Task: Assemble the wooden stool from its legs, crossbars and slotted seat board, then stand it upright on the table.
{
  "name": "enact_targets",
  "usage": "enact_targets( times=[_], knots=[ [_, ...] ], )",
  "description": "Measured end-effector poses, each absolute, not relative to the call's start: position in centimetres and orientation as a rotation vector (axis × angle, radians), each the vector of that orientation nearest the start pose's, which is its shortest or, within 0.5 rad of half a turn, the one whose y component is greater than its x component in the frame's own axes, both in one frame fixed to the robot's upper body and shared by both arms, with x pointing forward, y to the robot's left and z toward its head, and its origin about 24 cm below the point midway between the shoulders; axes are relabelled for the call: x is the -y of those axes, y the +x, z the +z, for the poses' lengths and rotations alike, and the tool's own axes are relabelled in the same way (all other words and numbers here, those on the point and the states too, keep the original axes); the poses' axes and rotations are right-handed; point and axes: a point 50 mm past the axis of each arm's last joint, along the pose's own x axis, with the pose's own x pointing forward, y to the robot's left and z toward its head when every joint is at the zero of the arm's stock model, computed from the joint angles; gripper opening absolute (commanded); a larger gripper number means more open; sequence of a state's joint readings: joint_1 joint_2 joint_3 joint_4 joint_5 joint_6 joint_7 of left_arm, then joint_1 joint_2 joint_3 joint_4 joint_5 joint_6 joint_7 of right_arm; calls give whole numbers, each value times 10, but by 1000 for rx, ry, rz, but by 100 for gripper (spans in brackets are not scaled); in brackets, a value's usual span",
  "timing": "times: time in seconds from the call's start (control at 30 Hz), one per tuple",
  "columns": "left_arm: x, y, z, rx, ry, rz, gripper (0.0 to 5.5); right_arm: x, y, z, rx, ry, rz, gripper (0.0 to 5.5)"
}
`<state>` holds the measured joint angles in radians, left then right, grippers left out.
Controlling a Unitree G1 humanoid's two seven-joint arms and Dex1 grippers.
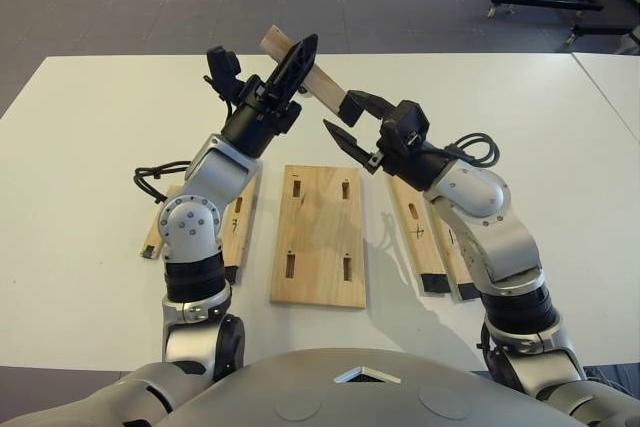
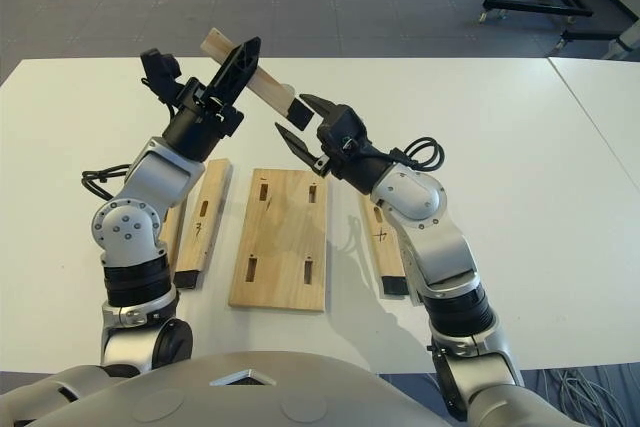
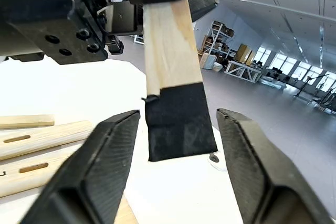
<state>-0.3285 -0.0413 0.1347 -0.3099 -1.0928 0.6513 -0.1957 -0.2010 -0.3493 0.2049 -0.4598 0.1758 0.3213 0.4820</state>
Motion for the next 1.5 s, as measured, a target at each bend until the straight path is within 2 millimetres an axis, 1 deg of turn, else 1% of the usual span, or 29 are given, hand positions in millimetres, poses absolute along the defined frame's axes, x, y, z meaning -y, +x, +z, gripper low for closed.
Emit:
enact_targets(
  times=[0.1,0.17,0.3,0.37,0.43,0.47,0.6,0.77,0.93,1.0,1.1,1.3,1.5],
  knots=[
    [-96,272,171,105,-946,-800,39,110,246,157,234,-218,798,369],
    [-98,273,170,100,-933,-779,39,121,247,158,199,-157,800,404],
    [-103,276,168,103,-904,-712,39,138,241,146,73,-155,863,476],
    [-104,276,169,113,-884,-689,39,144,239,145,50,-144,870,511],
    [-105,276,169,124,-872,-673,39,149,240,145,42,-174,856,540],
    [-104,276,170,130,-868,-671,39,148,241,145,39,-192,851,540],
    [-100,275,171,128,-870,-684,39,137,251,142,37,-299,826,540],
    [-92,271,168,111,-845,-726,39,124,256,147,62,-325,851,540],
    [-83,264,160,77,-712,-783,39,123,261,154,85,-357,841,540],
    [-82,262,160,81,-650,-803,39,123,265,153,62,-350,821,540],
    [-83,262,160,87,-609,-802,39,122,269,152,43,-350,802,540],
    [-82,261,160,87,-605,-821,39,126,274,148,16,-371,753,540],
    [-82,261,160,90,-616,-826,39,128,271,149,11,-366,748,540]
  ],
)
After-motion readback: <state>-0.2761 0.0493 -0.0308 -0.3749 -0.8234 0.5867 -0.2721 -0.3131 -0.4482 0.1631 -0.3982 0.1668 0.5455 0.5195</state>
